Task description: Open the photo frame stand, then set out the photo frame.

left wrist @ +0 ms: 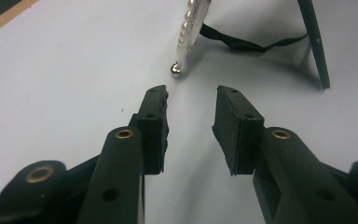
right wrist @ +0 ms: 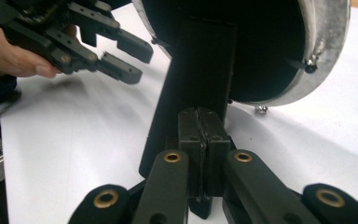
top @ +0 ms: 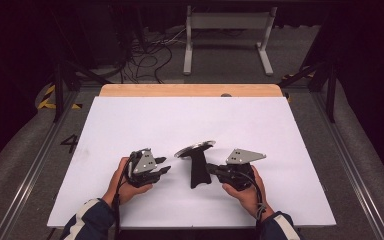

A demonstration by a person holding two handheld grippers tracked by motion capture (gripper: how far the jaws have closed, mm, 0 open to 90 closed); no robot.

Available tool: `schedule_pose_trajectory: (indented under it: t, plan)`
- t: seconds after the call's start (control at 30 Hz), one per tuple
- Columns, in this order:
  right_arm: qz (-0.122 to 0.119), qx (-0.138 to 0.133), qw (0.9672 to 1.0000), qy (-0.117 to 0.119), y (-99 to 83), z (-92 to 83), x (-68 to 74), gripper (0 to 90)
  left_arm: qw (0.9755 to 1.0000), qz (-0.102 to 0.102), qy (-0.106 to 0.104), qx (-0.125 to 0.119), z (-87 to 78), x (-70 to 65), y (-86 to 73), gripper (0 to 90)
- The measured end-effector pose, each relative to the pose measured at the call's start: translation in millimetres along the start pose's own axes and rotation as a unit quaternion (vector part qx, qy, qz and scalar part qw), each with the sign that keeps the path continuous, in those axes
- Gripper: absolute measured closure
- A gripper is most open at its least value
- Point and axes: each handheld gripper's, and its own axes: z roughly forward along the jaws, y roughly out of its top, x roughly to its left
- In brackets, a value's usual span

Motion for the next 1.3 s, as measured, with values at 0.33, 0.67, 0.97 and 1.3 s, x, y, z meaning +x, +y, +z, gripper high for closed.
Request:
schedule_pose_trajectory:
  t: [0.33,0.67,0.97,1.3]
  plan:
    - [-0.013,-0.006,0.9997,0.02,1.8,2.2,21.6,90.0,0.9998,-0.021,0.0,-0.003,5.8,5.5,-1.8,54.6]
    - [-0.036,0.023,0.999,0.016,-5.5,24.4,51.8,90.0,0.9995,-0.026,0.006,-0.019,14.9,5.3,8.2,43.0]
    - [-0.03,0.054,0.9979,-0.018,-14.3,51.1,72.2,90.0,0.9989,-0.032,-0.023,-0.027,36.7,5.4,25.4,53.5]
    - [-0.01,0.07,0.9938,-0.087,-20.1,65.5,73.1,90.0,0.9982,-0.021,-0.028,-0.048,36.1,8.3,28.0,73.3]
